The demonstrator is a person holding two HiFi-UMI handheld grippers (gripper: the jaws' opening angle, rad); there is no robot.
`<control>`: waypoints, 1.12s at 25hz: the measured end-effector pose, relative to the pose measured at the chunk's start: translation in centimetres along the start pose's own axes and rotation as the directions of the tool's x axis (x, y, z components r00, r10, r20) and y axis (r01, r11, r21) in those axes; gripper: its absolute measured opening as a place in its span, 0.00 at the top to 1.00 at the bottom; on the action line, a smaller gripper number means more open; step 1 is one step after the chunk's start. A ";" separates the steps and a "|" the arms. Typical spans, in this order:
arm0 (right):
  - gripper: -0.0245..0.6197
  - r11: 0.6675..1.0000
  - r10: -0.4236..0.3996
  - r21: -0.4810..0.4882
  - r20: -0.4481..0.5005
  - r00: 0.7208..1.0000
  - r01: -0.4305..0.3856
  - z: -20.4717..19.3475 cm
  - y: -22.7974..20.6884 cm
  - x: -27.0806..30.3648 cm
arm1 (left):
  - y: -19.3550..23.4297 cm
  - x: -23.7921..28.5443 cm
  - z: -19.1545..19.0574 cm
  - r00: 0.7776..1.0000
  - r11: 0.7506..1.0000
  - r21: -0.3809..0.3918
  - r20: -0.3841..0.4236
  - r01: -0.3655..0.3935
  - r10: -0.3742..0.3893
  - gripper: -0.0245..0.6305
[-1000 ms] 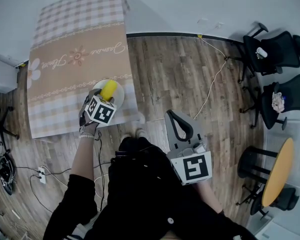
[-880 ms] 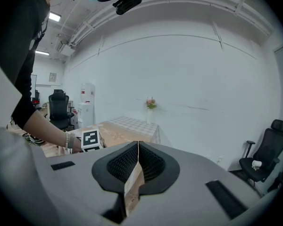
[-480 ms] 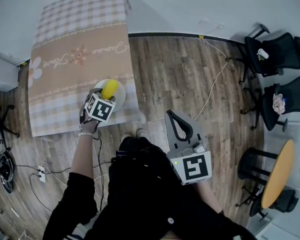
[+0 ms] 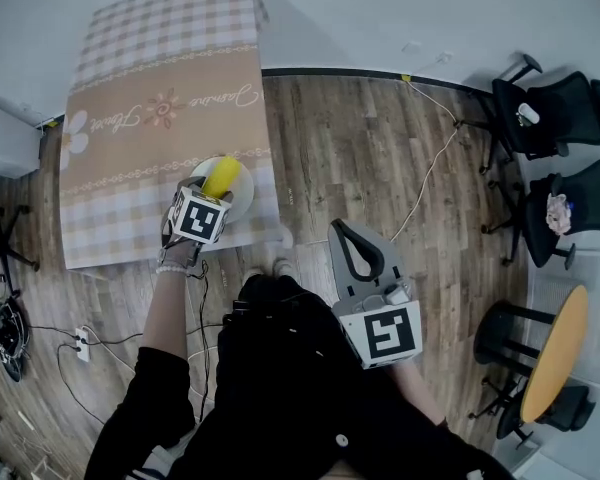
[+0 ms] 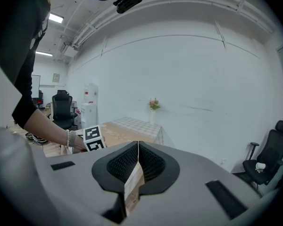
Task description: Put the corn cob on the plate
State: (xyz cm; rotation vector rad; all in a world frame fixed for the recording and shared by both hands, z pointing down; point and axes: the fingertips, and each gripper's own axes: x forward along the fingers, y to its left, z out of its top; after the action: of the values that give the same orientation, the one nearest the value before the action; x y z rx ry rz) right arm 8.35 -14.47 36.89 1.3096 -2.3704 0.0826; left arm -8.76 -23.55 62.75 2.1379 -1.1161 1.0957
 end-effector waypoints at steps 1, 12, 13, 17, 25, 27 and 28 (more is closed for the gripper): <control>0.90 1.000 0.004 -0.002 0.002 1.000 -0.004 0.1 0.1 0.1 | 0.1 -0.2 0.1 1.000 1.000 -0.010 0.012 -0.002 0.002 0.56; 0.90 0.997 0.073 -0.033 0.037 0.997 -0.072 1.5 1.7 1.1 | 0.5 -3.5 0.1 0.992 0.994 -0.108 0.120 -0.031 0.044 0.57; 0.90 0.996 0.083 -0.036 0.043 0.996 -0.082 1.7 2.0 1.2 | 0.4 -4.0 0.3 0.990 0.993 -0.112 0.133 -0.034 0.049 0.58; 0.90 0.991 0.126 -0.052 0.061 0.990 -0.123 2.5 3.2 1.8 | 0.5 -6.3 1.1 0.976 0.989 -0.136 0.197 -0.062 0.089 0.69; 0.90 0.979 0.192 -0.084 0.096 0.977 -0.184 3.9 5.0 3.0 | 1.4 -11.5 2.7 0.930 0.975 -0.182 0.321 -0.125 0.179 0.91; 0.90 0.977 0.203 -0.092 0.110 0.973 -0.194 4.4 5.3 3.3 | 1.4 -12.5 3.2 0.915 0.974 -0.183 0.356 -0.133 0.192 0.92; 0.90 0.976 0.208 -0.095 0.116 0.971 -0.197 4.6 5.3 3.4 | 1.4 -13.0 3.4 0.905 0.973 -0.178 0.373 -0.144 0.202 0.93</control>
State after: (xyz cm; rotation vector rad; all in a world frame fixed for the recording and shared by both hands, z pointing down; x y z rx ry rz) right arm 0.90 -15.36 34.88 1.0594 -2.5791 -0.0385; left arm -12.97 -20.99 50.11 2.2272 -1.5424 0.6421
